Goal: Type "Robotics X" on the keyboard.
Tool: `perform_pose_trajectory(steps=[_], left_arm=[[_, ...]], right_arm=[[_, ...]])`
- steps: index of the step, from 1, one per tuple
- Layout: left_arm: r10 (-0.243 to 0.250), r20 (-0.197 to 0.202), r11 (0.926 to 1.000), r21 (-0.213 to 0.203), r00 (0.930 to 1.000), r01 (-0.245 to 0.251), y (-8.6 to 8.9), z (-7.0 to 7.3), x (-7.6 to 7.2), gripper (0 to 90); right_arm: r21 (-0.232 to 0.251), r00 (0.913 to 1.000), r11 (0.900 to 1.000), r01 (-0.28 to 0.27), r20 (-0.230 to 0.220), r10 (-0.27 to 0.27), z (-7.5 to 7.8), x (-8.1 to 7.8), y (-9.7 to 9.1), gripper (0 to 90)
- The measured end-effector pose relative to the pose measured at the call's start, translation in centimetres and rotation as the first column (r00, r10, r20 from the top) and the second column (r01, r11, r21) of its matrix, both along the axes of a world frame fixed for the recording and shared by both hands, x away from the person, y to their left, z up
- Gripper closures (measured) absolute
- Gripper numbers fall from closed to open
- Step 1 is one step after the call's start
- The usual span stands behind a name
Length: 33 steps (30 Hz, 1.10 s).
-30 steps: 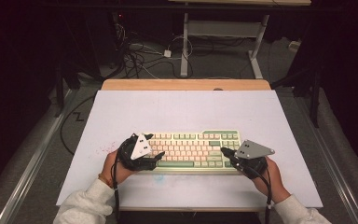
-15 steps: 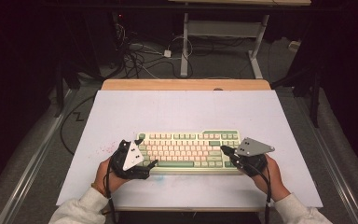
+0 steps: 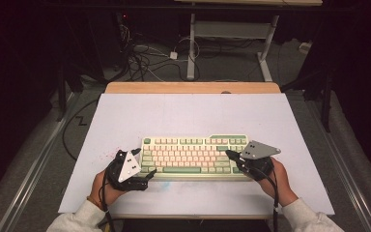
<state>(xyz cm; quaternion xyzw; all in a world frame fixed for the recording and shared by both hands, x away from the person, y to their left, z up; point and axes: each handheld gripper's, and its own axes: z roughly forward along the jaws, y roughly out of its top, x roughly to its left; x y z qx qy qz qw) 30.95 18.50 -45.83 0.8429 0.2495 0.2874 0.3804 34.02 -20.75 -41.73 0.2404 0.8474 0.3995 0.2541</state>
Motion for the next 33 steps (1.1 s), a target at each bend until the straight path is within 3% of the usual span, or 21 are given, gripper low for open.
perform_pose_trajectory(steps=[8, 33], left_arm=[[0.008, -0.008, 1.0, 0.002, 0.9999, -0.008, 0.5, -0.2, -0.3, 15.2], [0.005, -0.017, 0.9999, -0.013, 0.9998, -0.006, 1.4, -0.4, -0.9, 15.3]], right_arm=[[-0.012, 0.9997, 0.9998, -0.016, -0.019, 0.015, 0.0, 1.0, 0.9, 90.0], [-0.09, 0.9944, 0.9926, -0.081, -0.076, 0.075, -1.8, 3.6, 6.9, 90.0]])
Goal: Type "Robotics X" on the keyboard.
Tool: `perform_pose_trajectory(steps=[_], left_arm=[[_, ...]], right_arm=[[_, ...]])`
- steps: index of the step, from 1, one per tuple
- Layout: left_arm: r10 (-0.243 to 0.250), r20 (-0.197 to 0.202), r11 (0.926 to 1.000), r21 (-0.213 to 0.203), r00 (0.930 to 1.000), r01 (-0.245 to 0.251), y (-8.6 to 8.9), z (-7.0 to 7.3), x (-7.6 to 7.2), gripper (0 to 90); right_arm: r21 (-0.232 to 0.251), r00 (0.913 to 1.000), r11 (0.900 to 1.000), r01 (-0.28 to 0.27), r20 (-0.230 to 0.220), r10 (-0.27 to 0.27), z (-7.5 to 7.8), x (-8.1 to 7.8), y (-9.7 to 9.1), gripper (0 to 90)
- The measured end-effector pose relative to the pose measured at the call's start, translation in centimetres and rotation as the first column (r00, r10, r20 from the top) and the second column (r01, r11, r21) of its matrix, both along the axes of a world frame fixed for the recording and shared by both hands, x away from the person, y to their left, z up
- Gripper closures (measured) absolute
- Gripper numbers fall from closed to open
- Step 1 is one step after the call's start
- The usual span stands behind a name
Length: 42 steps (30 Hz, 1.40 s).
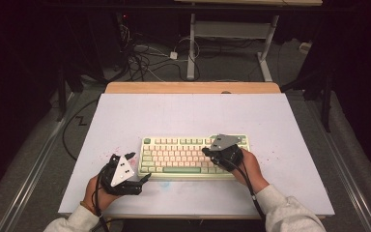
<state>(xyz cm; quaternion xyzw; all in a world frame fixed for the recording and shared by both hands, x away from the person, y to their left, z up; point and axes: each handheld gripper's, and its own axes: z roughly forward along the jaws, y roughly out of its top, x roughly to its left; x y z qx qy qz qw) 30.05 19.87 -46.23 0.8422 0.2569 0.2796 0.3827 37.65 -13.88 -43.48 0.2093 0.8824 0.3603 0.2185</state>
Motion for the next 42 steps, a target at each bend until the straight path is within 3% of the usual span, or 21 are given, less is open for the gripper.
perform_pose_trajectory(steps=[10, 17, 21, 23, 31, 42], left_arm=[[-0.007, -0.003, 1.0, 0.004, 1.0, 0.007, -0.1, 0.0, 0.0, 15.3], [-0.003, -0.001, 1.0, 0.002, 1.0, 0.003, 0.1, 0.0, 0.1, 15.3], [-0.005, -0.003, 0.9999, 0.01, 1.0, 0.005, 0.1, 0.0, 0.1, 15.3], [-0.006, -0.003, 0.9999, 0.012, 1.0, 0.006, 0.0, 0.0, 0.1, 15.3], [-0.002, -0.001, 0.9996, 0.028, 1.0, 0.002, 0.0, -0.1, 0.1, 15.3], [0.007, -0.005, 0.9996, 0.028, 1.0, -0.007, 0.0, -0.2, 0.2, 15.3]], right_arm=[[-0.045, 0.9998, 0.9988, -0.019, -0.012, 0.018, -0.6, 0.7, 1.8, 90.0], [-0.072, 0.9996, 0.9974, 0.008, -0.026, -0.01, -1.1, 1.3, 2.2, 90.0], [-0.105, 0.9987, 0.9945, 0.002, -0.05, -0.007, -1.5, 1.6, 2.5, 90.0], [-0.123, 0.9991, 0.9924, 0.009, -0.041, -0.014, -1.3, 1.5, 2.5, 90.0], [-0.016, 0.9998, 0.9998, 0.013, -0.012, -0.013, -0.1, 0.7, 1.5, 90.0], [0.085, 0.9994, 0.9963, 0.012, 0.03, -0.015, 1.0, -0.7, 0.0, 90.0]])
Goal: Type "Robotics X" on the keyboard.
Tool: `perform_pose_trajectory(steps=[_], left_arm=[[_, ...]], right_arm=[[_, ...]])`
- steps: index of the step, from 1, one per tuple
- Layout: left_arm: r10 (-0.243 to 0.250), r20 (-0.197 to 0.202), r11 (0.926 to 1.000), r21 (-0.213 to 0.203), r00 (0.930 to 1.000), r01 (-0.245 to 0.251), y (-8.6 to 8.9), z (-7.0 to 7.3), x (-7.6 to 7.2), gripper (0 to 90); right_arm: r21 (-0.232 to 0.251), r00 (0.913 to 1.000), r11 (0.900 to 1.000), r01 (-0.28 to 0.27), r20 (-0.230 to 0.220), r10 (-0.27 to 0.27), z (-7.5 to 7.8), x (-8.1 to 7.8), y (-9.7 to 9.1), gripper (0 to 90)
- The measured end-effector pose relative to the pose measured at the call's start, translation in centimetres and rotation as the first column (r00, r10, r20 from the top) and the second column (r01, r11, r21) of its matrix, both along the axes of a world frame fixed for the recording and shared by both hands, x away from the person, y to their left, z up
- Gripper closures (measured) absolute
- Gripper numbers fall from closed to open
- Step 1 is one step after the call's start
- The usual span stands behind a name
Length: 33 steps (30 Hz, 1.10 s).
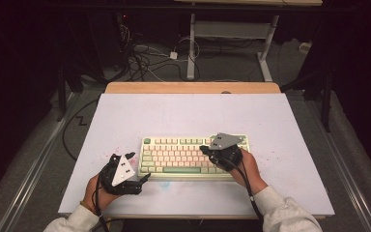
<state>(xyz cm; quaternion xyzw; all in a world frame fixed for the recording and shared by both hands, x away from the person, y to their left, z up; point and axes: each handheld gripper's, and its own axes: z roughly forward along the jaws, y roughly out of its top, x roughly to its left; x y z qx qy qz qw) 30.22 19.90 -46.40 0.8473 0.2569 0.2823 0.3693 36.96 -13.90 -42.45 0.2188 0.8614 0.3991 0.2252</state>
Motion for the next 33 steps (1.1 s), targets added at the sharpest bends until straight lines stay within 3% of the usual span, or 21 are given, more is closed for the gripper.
perform_pose_trajectory(steps=[24, 33], left_arm=[[0.002, -0.001, 0.9999, -0.01, 1.0, -0.002, 0.1, 0.2, -0.1, 16.7], [0.002, -0.004, 1.0, -0.009, 1.0, -0.002, 0.1, 0.3, -0.1, 16.6]], right_arm=[[0.054, 0.9989, 0.9985, 0.004, 0.046, -0.006, 1.6, -1.8, -2.1, 86.8], [0.084, 0.9962, 0.9965, 0.0, 0.087, -0.007, 2.0, -2.8, -3.4, 67.8]])
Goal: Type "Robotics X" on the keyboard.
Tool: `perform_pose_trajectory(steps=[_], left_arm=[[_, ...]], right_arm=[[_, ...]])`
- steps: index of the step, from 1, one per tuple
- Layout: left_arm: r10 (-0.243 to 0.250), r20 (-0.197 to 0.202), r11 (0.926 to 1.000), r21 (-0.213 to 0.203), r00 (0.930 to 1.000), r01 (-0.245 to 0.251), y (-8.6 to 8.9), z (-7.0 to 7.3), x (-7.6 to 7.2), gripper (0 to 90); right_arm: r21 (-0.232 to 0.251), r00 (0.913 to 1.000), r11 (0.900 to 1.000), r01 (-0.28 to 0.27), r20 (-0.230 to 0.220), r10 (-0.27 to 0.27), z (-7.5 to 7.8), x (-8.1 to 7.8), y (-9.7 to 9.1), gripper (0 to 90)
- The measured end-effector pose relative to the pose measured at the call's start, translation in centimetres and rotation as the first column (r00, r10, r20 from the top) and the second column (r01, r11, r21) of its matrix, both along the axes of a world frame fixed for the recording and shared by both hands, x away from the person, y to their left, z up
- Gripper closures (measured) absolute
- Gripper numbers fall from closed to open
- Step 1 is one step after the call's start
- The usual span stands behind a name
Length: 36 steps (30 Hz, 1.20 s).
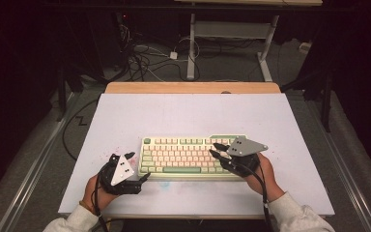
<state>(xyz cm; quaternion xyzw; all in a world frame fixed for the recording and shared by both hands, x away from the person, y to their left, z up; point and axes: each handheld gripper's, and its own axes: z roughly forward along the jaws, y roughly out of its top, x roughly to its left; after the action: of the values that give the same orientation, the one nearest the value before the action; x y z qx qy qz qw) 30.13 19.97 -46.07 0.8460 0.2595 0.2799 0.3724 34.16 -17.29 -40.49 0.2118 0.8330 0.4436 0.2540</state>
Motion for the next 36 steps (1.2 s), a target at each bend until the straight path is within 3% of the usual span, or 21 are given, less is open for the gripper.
perform_pose_trajectory(steps=[7, 13, 18, 23, 31, 32, 36], left_arm=[[0.002, -0.006, 1.0, 0.002, 1.0, -0.002, -0.1, 0.0, 0.0, 17.0], [0.009, -0.04, 0.9999, -0.011, 0.9991, -0.01, -0.2, 0.1, 0.1, 16.5], [0.03, -0.05, 0.999, -0.03, 0.9983, -0.032, -0.3, 0.6, 0.1, 18.2], [0.019, -0.068, 0.9989, -0.04, 0.9975, -0.022, -0.3, 0.8, 0.1, 37.0], [-0.019, -0.083, 0.9992, -0.036, 0.9963, 0.016, -0.5, 1.2, 0.2, 65.3], [-0.026, -0.105, 0.9989, -0.043, 0.9941, 0.022, -0.6, 1.1, 0.3, 70.3], [-0.039, -0.123, 0.9987, -0.036, 0.9916, 0.035, -1.1, 1.2, 0.5, 83.4]], right_arm=[[0.002, 0.9997, 1.0, 0.0, 0.023, 0.0, -0.2, -0.8, -0.9, 57.6], [0.003, 0.999, 0.9996, 0.029, 0.035, -0.029, -0.8, -1.3, -1.6, 35.3], [0.016, 0.9988, 0.9993, 0.035, 0.035, -0.036, -1.3, -1.7, -2.4, 28.8], [0.026, 0.9969, 0.9981, 0.057, 0.054, -0.058, -1.6, -2.3, -3.3, 22.8], [0.03, 0.994, 0.9959, 0.085, 0.067, -0.087, -1.9, -3.1, -4.3, 21.8], [0.033, 0.9933, 0.9957, 0.086, 0.074, -0.089, -2.0, -3.2, -4.4, 21.8], [0.036, 0.9925, 0.9955, 0.088, 0.083, -0.09, -2.1, -3.7, -4.6, 21.8]])
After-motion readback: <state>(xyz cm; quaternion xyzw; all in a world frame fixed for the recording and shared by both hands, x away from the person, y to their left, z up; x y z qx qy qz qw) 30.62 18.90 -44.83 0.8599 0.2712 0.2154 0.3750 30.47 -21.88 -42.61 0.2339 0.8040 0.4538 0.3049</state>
